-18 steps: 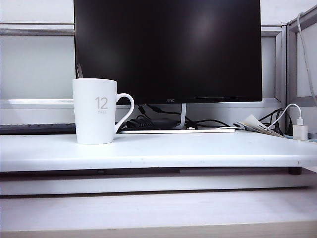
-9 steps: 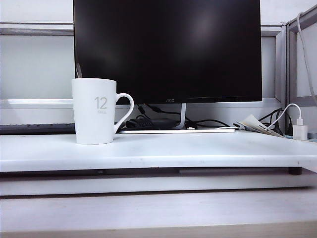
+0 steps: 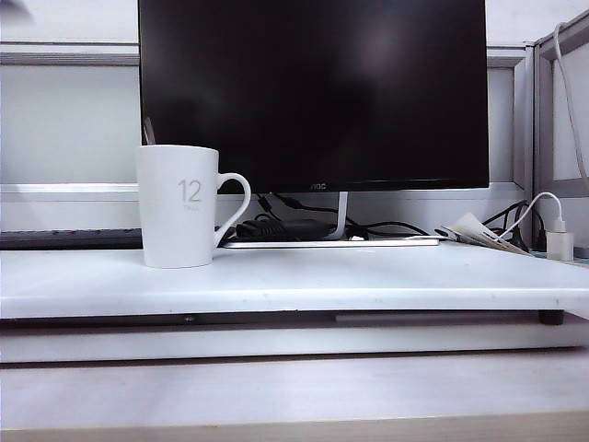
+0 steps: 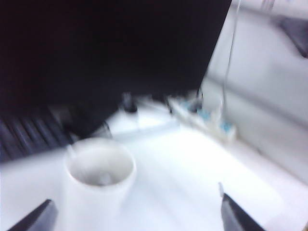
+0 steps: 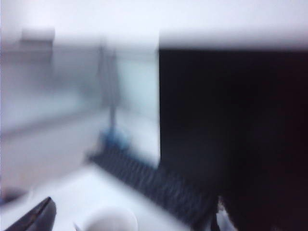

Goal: Pick up a spoon and stir the liquid in the cup.

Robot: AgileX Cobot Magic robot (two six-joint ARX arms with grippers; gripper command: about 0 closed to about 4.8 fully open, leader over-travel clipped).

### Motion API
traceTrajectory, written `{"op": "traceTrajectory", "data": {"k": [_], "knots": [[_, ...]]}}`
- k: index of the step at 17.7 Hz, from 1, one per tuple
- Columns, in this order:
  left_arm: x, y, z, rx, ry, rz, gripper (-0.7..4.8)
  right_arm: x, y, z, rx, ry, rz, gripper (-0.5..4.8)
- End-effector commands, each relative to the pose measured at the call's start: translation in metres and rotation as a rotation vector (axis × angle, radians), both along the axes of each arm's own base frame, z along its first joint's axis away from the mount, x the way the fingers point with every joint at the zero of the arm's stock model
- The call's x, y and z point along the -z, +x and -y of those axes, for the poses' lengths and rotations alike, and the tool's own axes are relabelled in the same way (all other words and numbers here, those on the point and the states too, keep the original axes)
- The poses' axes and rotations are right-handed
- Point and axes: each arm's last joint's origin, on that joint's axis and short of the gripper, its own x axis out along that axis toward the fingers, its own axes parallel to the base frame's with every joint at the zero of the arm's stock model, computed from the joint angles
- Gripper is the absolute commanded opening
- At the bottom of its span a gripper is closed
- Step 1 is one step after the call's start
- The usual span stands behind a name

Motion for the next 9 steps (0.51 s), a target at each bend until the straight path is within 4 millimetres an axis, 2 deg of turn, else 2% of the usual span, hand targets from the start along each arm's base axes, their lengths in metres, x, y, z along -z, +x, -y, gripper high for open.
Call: {"op": "traceTrajectory", "data": {"k": [1, 3, 5, 6, 9], "knots": [[0.011, 0.021, 0.015, -0.165, 0.094, -0.006, 4.79, 0.025, 0.027, -0.039, -0.141, -0.045, -0.098, 4.26], [0.02, 0.031, 0.031, -0.158, 0.144, -0.02, 4.79, 0.042, 0.04, -0.057, -0.234, -0.044, -0.189, 4.26], [0.03, 0.037, 0.031, -0.22, 0.182, -0.084, 4.79, 0.054, 0.038, -0.075, -0.287, -0.067, -0.223, 4.16], [0.033, 0.037, 0.036, -0.19, 0.188, -0.102, 4.79, 0.059, 0.038, -0.077, -0.299, -0.085, -0.246, 4.16], [0.034, 0.039, 0.035, -0.255, 0.28, -0.058, 4.79, 0.066, 0.037, -0.086, -0.319, -0.096, -0.259, 4.16]]}}
